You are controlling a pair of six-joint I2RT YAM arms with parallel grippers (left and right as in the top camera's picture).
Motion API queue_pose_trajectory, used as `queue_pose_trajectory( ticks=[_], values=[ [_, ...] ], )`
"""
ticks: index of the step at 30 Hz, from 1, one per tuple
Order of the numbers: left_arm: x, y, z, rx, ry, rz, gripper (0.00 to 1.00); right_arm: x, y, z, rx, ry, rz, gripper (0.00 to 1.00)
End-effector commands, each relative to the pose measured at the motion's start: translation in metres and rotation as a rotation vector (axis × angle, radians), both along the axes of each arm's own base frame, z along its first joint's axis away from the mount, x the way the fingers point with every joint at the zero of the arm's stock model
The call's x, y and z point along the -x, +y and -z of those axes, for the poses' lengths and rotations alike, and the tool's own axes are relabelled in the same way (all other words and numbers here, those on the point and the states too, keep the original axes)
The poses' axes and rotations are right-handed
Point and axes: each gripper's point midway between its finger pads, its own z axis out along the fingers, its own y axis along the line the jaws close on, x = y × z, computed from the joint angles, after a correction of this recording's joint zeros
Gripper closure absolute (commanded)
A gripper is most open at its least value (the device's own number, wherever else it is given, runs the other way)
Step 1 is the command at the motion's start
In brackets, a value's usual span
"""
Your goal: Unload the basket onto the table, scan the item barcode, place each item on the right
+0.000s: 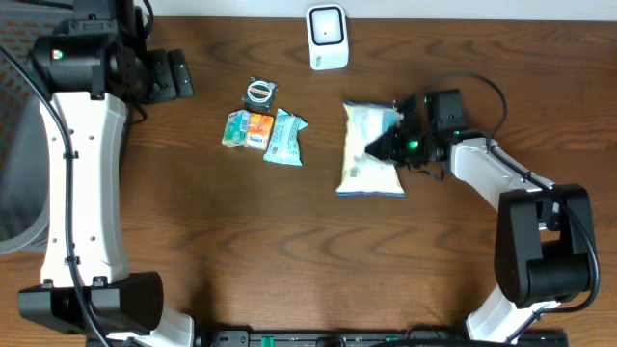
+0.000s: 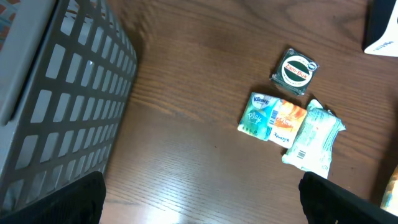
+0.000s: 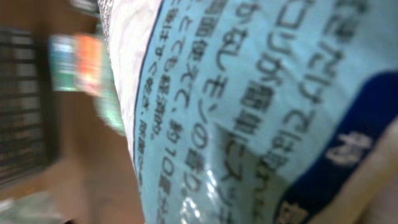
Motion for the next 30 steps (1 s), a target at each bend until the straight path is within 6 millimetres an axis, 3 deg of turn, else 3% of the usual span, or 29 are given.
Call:
queue_pose_trajectory(
  ticks=[1, 3, 9, 14, 20, 30],
  values=[
    [0.0, 0.004, 0.003, -0.009, 0.009, -0.02, 0.02, -0.015, 0.034, -0.079, -0.254, -0.16, -0.158, 0.99],
    [0.0, 0.004, 0.003, -0.009, 0.009, -0.02, 0.02, -0.021, 0.042, -0.113, -0.326, -0.229, -0.207, 0.99],
    [0.0, 0.004, 0.003, -0.009, 0.009, -0.02, 0.02, -0.039, 0.058, -0.189, -0.385, -0.435, -0.286, 0.99],
    [0.0, 0.004, 0.003, -0.009, 0.009, -0.02, 0.03, -0.046, 0.066, -0.223, -0.389, -0.539, -0.314, 0.99],
    [0.0, 0.004, 0.003, -0.009, 0.009, -0.02, 0.02, -0.046, 0.077, -0.239, -0.39, -0.65, -0.361, 0.99],
    [0.0, 0.004, 0.003, -0.009, 0.009, -0.02, 0.02, -0.05, 0.079, -0.239, -0.354, -0.712, -0.367, 0.99]
  ],
)
